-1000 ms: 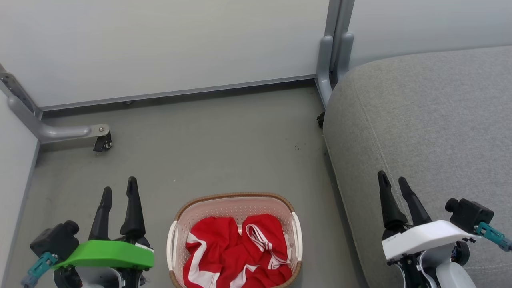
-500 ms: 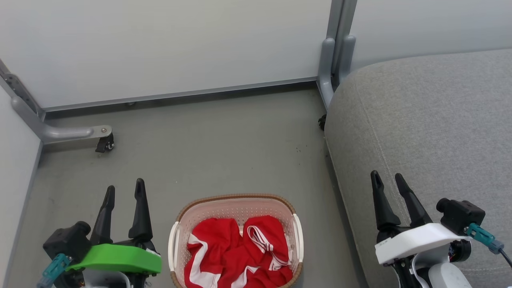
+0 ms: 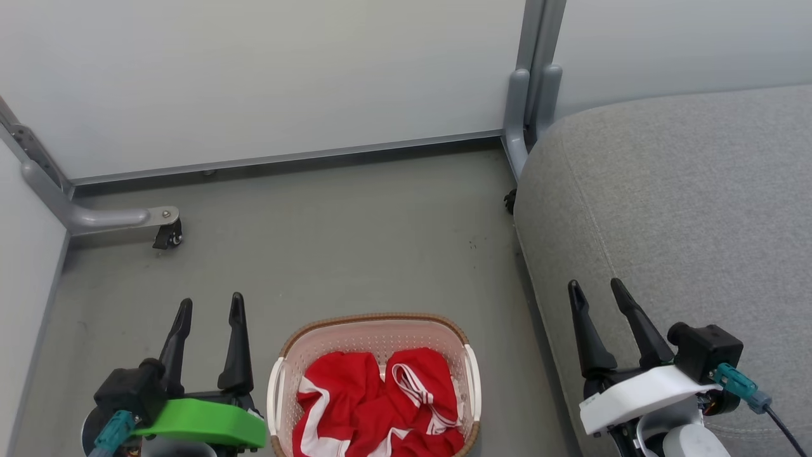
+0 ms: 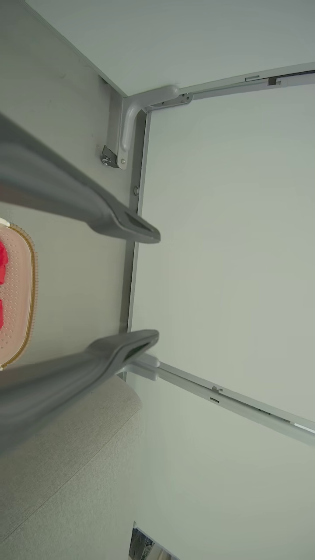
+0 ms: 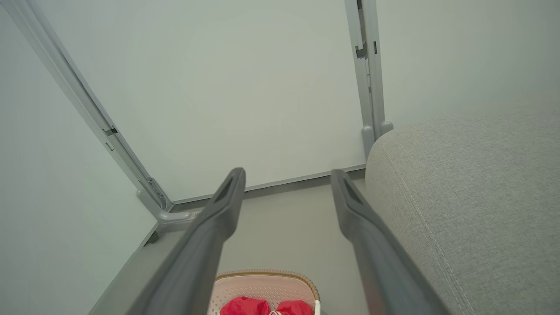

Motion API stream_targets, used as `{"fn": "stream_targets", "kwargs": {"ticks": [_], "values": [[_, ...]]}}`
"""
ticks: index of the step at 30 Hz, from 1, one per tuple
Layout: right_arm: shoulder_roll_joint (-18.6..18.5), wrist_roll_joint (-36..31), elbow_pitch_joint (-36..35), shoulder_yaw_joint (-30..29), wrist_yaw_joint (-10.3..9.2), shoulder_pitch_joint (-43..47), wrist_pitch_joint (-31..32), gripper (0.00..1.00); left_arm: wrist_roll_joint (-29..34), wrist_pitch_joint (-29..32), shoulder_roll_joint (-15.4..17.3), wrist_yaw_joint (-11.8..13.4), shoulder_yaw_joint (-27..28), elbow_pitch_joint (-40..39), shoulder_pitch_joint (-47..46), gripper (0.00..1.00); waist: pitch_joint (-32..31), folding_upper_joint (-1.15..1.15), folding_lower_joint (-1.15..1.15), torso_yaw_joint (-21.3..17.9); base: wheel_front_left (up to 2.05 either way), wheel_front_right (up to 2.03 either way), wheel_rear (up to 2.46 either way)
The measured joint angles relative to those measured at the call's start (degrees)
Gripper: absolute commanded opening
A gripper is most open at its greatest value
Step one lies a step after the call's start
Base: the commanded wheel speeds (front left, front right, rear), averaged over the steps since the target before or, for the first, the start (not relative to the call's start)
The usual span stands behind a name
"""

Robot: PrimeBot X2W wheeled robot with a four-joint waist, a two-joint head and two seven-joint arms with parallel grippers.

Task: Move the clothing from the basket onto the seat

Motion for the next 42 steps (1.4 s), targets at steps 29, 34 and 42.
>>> {"fn": "stream_targets", "kwargs": {"ticks": [29,34,42], "values": [[-0.1,-14.6,-0.6,2.8,0.01,3.3,-3.2,1.00,13.9,-3.1,0.1,-0.5,-1.8,0.4,3.8,1.00,-2.5,0.00,0.00,-0.7,0.00,0.00,0.00],[-0.1,-16.7,-0.9,2.9,0.01,3.6,-3.7,1.00,15.5,-3.6,0.1,-0.5,-2.2,0.4,3.9,1.00,-2.6,0.00,0.00,-0.9,0.00,0.00,0.00],[-0.2,-17.1,-1.4,2.5,0.02,3.8,-4.0,1.00,15.9,-3.9,0.1,-0.4,-2.4,0.7,4.4,1.00,-2.8,0.00,0.00,-1.5,0.00,0.00,0.00]]}}
